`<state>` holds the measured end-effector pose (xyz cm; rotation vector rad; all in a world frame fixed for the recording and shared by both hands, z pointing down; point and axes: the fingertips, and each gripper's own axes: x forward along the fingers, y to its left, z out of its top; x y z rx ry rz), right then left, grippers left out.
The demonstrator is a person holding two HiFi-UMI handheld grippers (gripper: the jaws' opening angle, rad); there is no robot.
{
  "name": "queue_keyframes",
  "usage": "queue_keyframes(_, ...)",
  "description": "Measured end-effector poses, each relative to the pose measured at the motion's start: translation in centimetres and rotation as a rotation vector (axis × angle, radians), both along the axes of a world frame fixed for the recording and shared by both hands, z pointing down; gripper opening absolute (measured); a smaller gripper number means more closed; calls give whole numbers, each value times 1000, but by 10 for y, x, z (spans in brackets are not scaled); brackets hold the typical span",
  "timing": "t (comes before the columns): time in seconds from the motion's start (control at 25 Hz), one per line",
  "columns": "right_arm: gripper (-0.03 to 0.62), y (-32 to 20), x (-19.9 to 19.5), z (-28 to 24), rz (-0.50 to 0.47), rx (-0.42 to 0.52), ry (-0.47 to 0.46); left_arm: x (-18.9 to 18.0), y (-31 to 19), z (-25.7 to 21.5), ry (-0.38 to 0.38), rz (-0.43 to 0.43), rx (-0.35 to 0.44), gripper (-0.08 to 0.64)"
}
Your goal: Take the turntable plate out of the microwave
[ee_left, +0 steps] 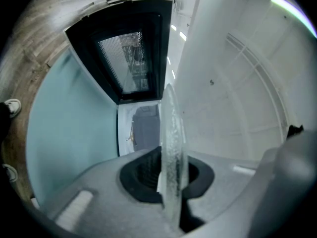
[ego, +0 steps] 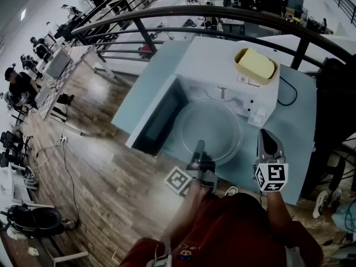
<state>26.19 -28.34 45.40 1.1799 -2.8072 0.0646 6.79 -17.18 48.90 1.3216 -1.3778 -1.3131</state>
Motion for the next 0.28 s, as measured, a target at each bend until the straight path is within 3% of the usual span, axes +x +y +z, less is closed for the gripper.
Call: queue_keyframes(0.28, 2, 1, 3, -4, 1, 4, -1, 6, 1, -2, 9, 0, 2, 25)
